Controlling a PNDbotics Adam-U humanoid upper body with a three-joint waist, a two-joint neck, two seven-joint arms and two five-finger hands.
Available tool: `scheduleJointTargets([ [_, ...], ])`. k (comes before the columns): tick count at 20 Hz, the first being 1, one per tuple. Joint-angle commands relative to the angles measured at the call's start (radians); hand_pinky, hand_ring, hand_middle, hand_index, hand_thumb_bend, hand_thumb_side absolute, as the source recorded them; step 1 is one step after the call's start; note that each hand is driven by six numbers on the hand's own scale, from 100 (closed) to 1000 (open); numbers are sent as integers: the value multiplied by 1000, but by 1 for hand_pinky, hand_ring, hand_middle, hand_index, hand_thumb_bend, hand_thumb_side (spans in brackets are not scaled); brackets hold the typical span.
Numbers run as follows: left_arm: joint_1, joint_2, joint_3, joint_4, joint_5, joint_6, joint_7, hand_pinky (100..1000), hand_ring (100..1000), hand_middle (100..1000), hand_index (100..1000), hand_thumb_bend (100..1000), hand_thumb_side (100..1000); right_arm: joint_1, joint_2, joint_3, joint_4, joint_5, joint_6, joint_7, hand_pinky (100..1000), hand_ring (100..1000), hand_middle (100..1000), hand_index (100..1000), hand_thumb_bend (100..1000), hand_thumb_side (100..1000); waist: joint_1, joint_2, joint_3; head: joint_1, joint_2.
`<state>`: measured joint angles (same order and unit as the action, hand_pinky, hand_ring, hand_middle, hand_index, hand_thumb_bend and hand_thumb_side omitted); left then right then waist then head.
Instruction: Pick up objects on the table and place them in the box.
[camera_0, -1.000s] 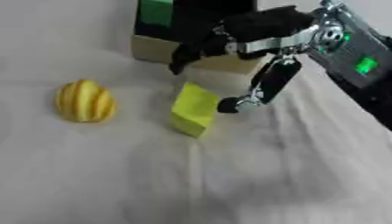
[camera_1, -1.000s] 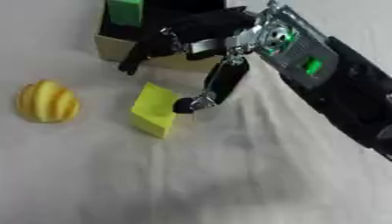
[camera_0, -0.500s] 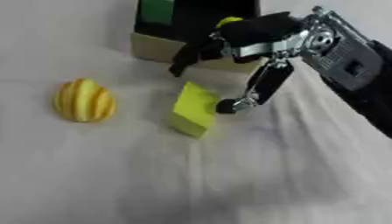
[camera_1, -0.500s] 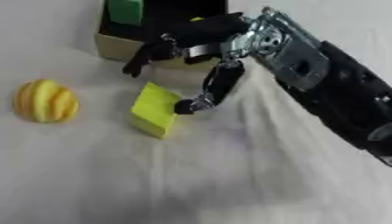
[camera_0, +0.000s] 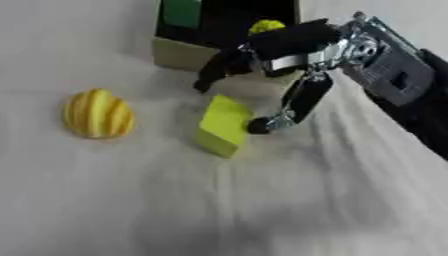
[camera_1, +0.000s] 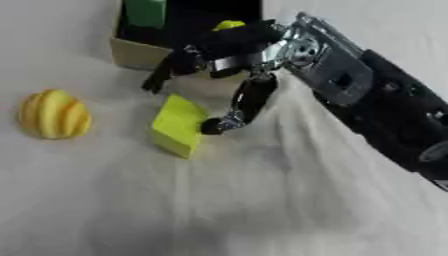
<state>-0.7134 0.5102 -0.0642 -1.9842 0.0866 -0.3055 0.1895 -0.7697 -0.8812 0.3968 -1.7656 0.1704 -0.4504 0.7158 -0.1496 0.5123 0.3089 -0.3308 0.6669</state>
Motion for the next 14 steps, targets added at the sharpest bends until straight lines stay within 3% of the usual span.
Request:
scheduleJointTargets([
  [1,-17,18,5,-16,4,0,-2,685,753,705,851,100,556,-5,-11,2,10,24,-208,191,967,954,845,987,299,100,6,-19,2,-3,-8],
  [14,-19,17,3,-16,6,4,-3,680,753,703,850,100,562,10,-7,30,41,69,-250,191,974,954,844,987,292,100,-1,-13,8,-1,-6],
])
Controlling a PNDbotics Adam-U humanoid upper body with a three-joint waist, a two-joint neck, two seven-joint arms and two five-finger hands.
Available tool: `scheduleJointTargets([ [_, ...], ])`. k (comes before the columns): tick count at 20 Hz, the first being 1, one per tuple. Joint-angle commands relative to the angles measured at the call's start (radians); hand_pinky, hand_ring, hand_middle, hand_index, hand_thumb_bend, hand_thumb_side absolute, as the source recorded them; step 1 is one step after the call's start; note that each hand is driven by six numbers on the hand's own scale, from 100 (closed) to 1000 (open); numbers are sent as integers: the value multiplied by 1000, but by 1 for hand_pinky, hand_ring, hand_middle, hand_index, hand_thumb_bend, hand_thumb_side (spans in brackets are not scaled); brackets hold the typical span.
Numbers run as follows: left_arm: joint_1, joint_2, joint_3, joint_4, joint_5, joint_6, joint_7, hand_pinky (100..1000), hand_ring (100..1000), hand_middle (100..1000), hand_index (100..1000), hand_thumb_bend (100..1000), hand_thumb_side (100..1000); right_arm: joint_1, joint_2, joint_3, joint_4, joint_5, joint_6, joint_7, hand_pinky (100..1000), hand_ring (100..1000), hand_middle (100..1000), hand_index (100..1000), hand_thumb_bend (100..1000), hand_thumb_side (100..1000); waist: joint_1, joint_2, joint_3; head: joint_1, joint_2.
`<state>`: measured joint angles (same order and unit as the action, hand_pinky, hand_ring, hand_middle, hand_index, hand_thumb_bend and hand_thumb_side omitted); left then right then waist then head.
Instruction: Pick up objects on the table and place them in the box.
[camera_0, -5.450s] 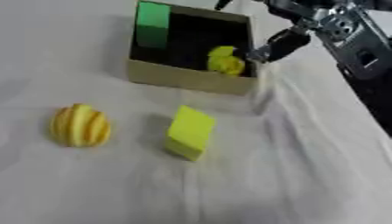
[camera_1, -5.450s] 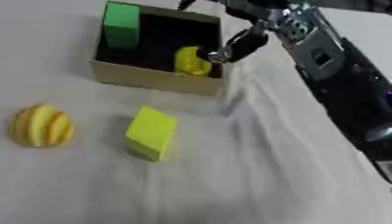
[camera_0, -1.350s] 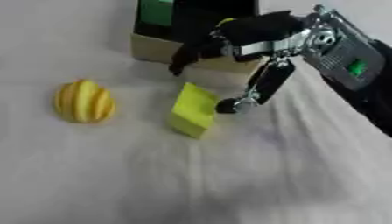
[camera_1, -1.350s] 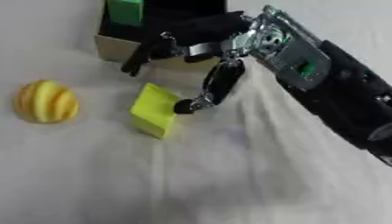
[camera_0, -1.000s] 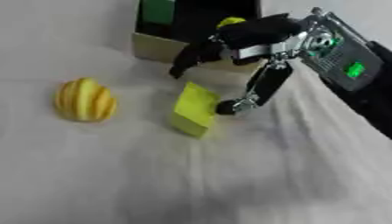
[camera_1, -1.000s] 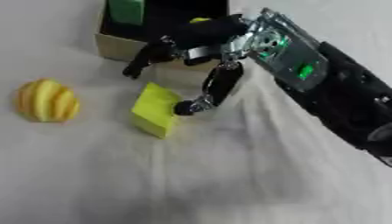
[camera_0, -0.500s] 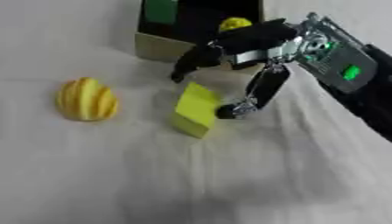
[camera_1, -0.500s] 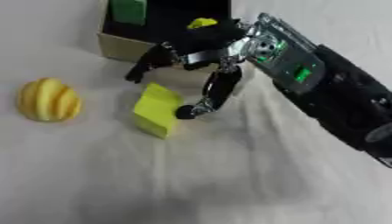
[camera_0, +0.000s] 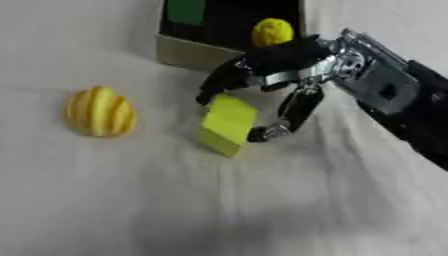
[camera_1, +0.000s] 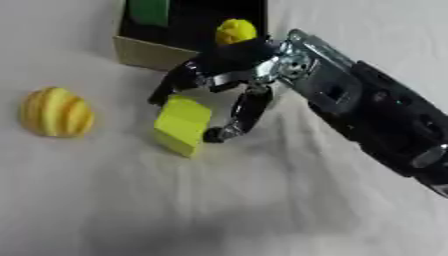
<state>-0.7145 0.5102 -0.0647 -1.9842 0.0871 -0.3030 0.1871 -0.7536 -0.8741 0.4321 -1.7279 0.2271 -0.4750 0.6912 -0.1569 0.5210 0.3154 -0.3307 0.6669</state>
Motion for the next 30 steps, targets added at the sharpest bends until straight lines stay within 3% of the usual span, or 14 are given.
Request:
scheduleJointTargets([
  [1,-18,16,3,-16,6,2,0,680,754,703,850,100,564,-6,-12,-4,7,15,-227,216,974,952,834,980,274,108,6,-21,2,-1,-5],
  [11,-18,15,1,-16,6,5,0,677,753,701,849,100,565,6,-12,-15,12,-7,-204,216,955,927,677,856,100,149,4,-20,4,1,-4],
  [22,-14,16,1,-16,4,7,2,676,753,701,849,100,560,17,-22,-11,-16,-72,-182,216,912,852,508,657,100,100,6,-29,0,-2,-4],
  [30,-6,19,2,-16,1,7,6,675,753,700,848,100,557,13,-48,-44,-108,-161,-154,216,876,805,453,593,100,100,15,-33,-11,-12,-14],
])
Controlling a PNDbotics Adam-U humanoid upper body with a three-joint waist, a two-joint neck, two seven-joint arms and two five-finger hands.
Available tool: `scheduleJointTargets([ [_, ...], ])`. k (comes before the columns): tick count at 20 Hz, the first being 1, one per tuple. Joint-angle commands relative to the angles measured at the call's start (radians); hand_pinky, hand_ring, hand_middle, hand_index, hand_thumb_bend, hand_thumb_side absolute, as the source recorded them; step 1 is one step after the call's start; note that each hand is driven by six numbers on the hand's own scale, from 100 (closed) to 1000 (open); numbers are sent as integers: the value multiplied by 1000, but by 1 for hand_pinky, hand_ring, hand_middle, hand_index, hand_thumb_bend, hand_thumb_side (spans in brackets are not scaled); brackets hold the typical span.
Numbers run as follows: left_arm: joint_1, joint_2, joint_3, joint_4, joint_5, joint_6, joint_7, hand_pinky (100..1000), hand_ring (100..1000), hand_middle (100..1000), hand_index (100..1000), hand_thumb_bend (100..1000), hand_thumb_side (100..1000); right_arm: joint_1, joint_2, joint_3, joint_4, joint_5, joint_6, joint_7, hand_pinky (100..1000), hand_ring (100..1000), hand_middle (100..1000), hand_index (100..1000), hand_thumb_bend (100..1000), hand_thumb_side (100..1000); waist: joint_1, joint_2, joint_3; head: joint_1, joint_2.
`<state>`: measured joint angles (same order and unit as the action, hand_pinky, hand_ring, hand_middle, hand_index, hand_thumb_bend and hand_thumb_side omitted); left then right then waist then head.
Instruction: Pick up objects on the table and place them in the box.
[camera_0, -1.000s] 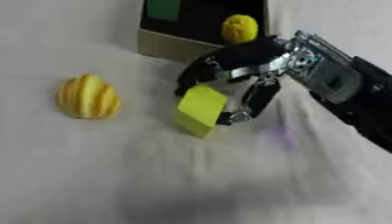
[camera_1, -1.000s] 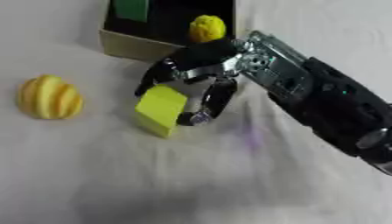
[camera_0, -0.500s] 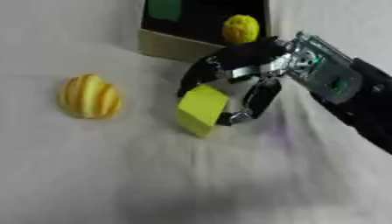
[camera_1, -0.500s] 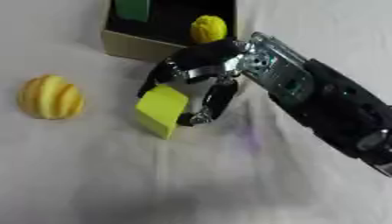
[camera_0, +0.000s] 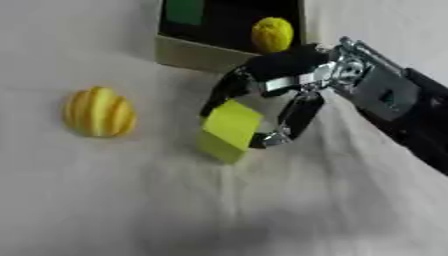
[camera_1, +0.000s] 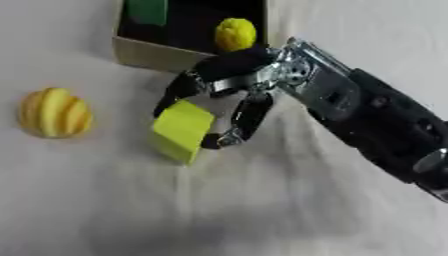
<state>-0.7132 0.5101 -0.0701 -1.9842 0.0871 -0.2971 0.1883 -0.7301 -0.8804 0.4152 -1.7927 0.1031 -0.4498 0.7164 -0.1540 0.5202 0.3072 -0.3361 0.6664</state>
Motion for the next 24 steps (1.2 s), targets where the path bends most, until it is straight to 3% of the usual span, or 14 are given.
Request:
scheduleJointTargets([
  [1,-6,19,7,-16,1,1,5,674,753,700,848,100,557,-12,-48,-36,-57,-54,-172,191,872,800,448,588,100,100,13,-33,-5,-8,-15],
  [8,3,22,9,-16,-1,0,13,673,752,700,844,100,552,-17,-93,-113,-146,-193,-99,170,856,782,425,571,100,100,23,-38,-17,-8,-18],
  [13,8,23,10,-16,-2,-1,20,672,752,699,843,100,551,-15,-117,-163,-170,-242,-51,108,845,776,421,572,100,100,27,-41,-24,-7,-25],
  [24,16,27,9,-16,-6,4,21,671,754,701,843,100,558,-14,-131,-250,-68,-185,26,-160,812,751,418,580,100,100,34,-37,-36,4,-36],
])
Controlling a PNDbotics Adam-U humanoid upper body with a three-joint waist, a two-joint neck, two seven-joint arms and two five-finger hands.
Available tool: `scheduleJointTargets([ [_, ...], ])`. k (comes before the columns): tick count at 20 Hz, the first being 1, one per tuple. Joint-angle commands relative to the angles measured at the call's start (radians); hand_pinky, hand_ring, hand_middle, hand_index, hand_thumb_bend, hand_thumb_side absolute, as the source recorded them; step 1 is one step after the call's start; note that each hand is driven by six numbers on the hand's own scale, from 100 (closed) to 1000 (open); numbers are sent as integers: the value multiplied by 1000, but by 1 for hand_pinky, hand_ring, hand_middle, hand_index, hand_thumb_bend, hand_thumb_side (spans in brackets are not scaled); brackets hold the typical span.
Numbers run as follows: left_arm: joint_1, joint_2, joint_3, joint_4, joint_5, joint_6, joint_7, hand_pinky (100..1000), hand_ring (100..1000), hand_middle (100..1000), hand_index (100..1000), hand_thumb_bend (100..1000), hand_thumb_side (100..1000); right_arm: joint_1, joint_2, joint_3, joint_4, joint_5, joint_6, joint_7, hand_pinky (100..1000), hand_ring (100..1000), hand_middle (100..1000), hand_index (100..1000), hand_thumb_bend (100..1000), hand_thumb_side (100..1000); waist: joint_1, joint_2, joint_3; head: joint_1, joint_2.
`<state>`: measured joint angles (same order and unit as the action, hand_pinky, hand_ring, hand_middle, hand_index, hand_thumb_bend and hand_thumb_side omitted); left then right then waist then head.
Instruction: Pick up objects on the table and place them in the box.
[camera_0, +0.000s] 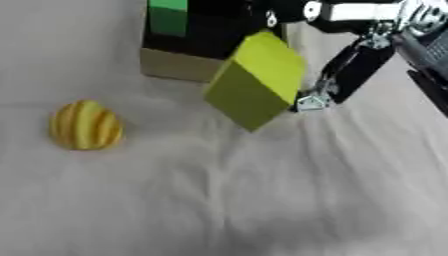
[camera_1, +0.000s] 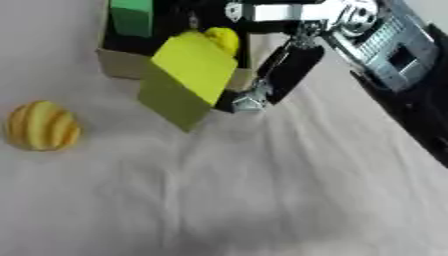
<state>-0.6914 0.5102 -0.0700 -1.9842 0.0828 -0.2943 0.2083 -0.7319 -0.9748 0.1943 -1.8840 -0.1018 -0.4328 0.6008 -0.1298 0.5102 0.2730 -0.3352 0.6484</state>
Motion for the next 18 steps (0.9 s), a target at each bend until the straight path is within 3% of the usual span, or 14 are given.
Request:
scheduleJointTargets([
  [1,-5,28,8,-16,-2,2,1,671,754,701,843,100,558,-14,-37,-36,39,26,16,-65,811,751,418,580,100,100,10,-26,-2,4,-19],
  [8,-4,33,6,-16,-4,5,-2,670,755,702,843,100,563,-36,-34,-79,147,55,73,-228,808,751,411,580,100,100,6,-20,-3,12,-37],
  [18,-6,36,0,-16,-2,7,-9,669,757,703,843,100,571,-55,-22,-105,263,190,128,-436,798,752,428,596,100,100,-1,-10,5,7,-71],
])
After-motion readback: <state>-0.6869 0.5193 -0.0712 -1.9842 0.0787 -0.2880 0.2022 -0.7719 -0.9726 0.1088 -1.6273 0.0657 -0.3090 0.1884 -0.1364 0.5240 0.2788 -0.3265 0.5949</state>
